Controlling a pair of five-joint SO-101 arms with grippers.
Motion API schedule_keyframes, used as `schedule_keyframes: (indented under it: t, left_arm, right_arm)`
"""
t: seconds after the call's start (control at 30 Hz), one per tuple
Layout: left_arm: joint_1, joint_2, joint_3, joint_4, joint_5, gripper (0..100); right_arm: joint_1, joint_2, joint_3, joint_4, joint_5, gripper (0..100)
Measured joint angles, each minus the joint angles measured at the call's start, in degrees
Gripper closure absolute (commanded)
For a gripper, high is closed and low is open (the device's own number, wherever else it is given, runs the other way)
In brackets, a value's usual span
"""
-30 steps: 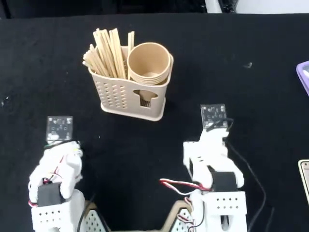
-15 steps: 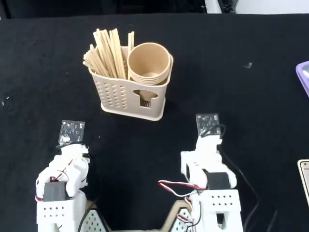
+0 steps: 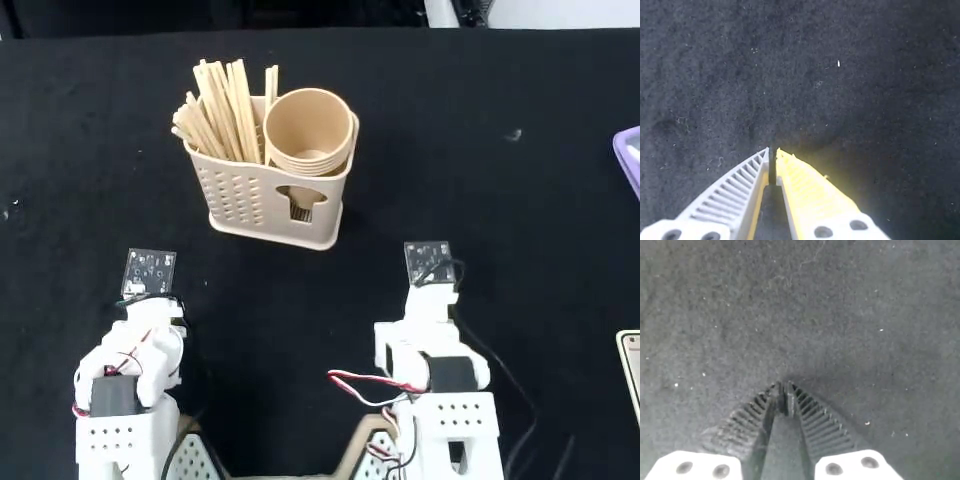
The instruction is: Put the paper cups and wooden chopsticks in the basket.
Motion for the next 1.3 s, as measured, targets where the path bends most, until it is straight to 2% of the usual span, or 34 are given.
schedule_keyframes:
  t: [0.17, 0.43, 0.6, 0.83, 1.3]
  left_arm:
    - [0.0, 0.0, 0.0, 0.0, 0.0, 97]
    - [0.5, -0.2, 0.0, 0.0, 0.0, 97]
    - [0.5, -0.4, 0.0, 0.0, 0.0, 97]
    - [7.8, -0.4, 0.0, 0.0, 0.0, 97]
    - [6.8, -0.4, 0.0, 0.0, 0.0, 97]
  right_arm:
    - [0.0, -4.2, 1.0, 0.6, 0.0, 98.6]
    - [0.0, -19.7, 2.3, 3.6, 0.0, 98.6]
    - [0.2, -19.8, 2.3, 9.9, 0.0, 98.6]
    - [1.8, -19.8, 2.2, 11.0, 0.0, 98.6]
    - [2.0, -19.8, 2.2, 11.0, 0.0, 98.6]
